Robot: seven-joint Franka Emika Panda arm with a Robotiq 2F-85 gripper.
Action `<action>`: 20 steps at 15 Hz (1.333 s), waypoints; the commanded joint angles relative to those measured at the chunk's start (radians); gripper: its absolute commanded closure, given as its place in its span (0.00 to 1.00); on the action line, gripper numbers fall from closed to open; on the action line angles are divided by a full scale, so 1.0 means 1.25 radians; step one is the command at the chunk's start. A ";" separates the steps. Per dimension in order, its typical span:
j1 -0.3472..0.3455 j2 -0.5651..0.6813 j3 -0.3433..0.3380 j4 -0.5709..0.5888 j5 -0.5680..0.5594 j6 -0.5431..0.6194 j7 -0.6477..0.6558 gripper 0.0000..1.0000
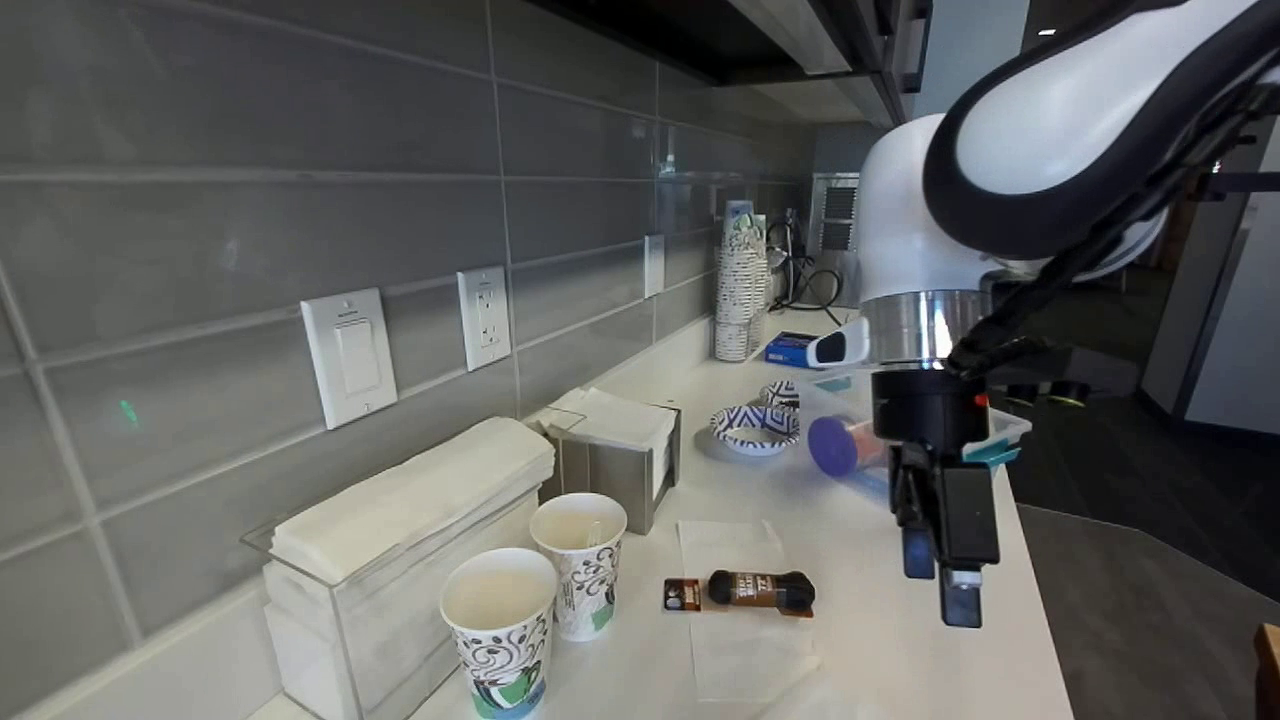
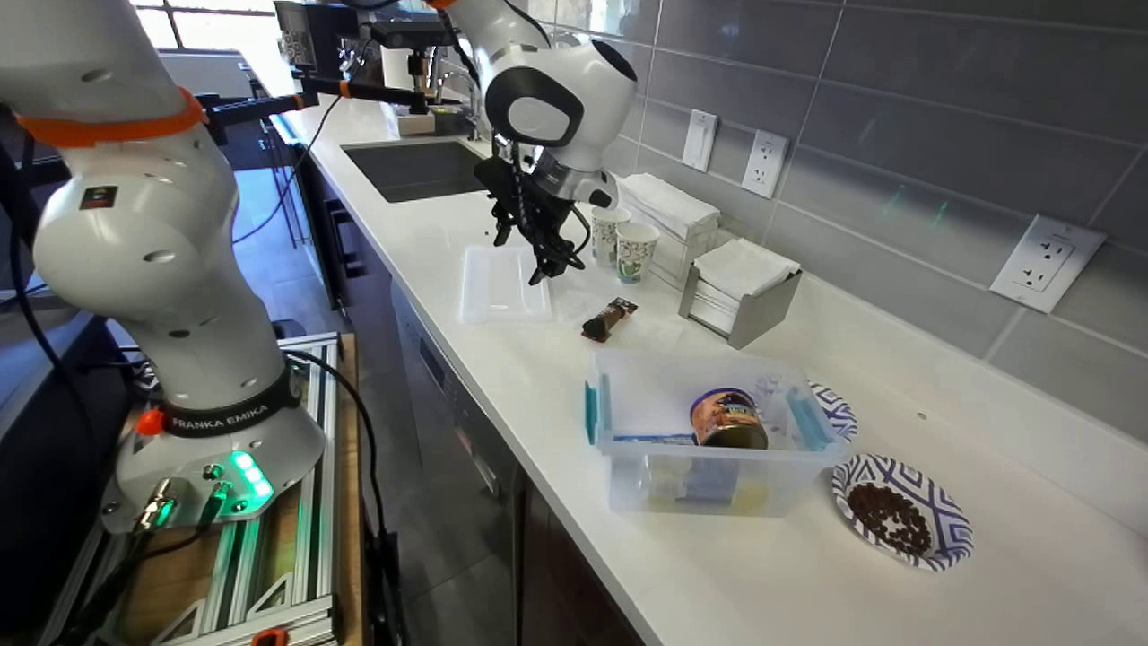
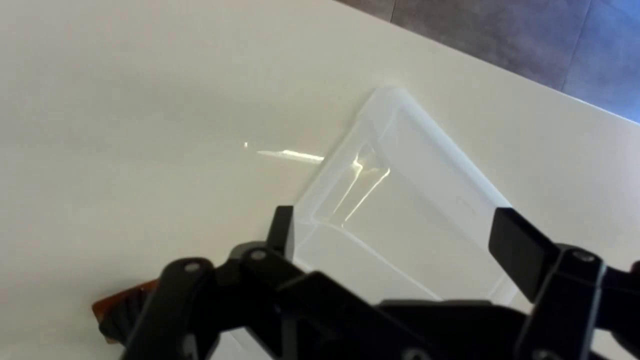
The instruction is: Pick up the lid from the counter and put it on the lid
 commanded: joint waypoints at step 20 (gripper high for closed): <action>0.097 0.073 -0.009 -0.180 0.340 0.333 0.000 0.00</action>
